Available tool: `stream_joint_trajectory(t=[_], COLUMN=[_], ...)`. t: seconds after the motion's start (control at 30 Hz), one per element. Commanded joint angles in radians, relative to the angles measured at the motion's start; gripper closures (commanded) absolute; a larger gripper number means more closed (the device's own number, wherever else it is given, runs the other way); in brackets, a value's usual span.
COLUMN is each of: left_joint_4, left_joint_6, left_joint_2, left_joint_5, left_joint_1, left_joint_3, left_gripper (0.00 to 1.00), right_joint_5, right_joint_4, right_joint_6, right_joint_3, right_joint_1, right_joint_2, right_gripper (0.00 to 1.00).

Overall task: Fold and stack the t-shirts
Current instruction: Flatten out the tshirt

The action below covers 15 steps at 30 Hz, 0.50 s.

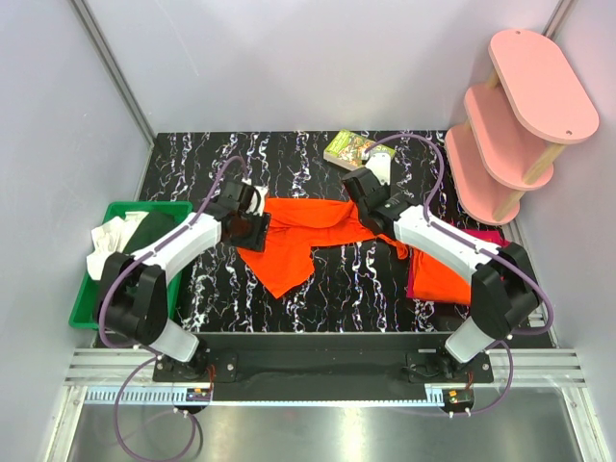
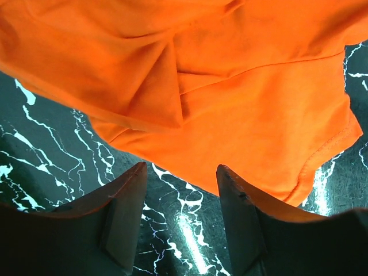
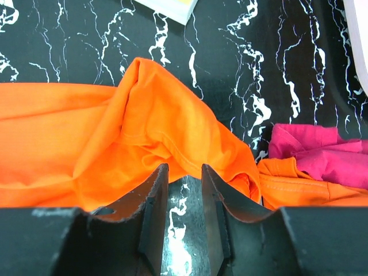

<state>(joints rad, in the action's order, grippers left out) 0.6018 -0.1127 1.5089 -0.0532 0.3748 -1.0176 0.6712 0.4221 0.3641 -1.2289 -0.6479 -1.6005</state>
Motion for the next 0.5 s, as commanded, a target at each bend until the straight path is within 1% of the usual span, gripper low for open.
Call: stream_joint_trajectory(t=[0.0, 0.23, 0.4, 0.47], left_joint_4=[-0.036, -0.060, -0.099, -0.106], left_joint_6=[-0.010, -0.010, -0.015, -0.015], left_joint_2=[0.043, 0.146, 0.155, 0.151], left_joint_5=[-0.005, 0.029, 0.050, 0.085], left_joint_1=[0.004, 0.003, -0.001, -0.001], left_joint_3=[-0.002, -0.047, -0.055, -0.059], left_gripper=[0.44, 0.45, 0.46, 0.46], right_joint_5=[0.025, 0.041, 0.042, 0.042], right_joint_4=[0.007, 0.020, 0.021, 0.023], right_joint_6=[0.032, 0.030, 0.044, 0.048], right_joint_3=[-0.012, -0.021, -0.001, 0.006], right_joint_1=[-0.022, -0.036, -0.044, -0.045], right_joint_2=[0.013, 0.011, 0.016, 0.020], right_gripper=[0.64, 0.64, 0.64, 0.64])
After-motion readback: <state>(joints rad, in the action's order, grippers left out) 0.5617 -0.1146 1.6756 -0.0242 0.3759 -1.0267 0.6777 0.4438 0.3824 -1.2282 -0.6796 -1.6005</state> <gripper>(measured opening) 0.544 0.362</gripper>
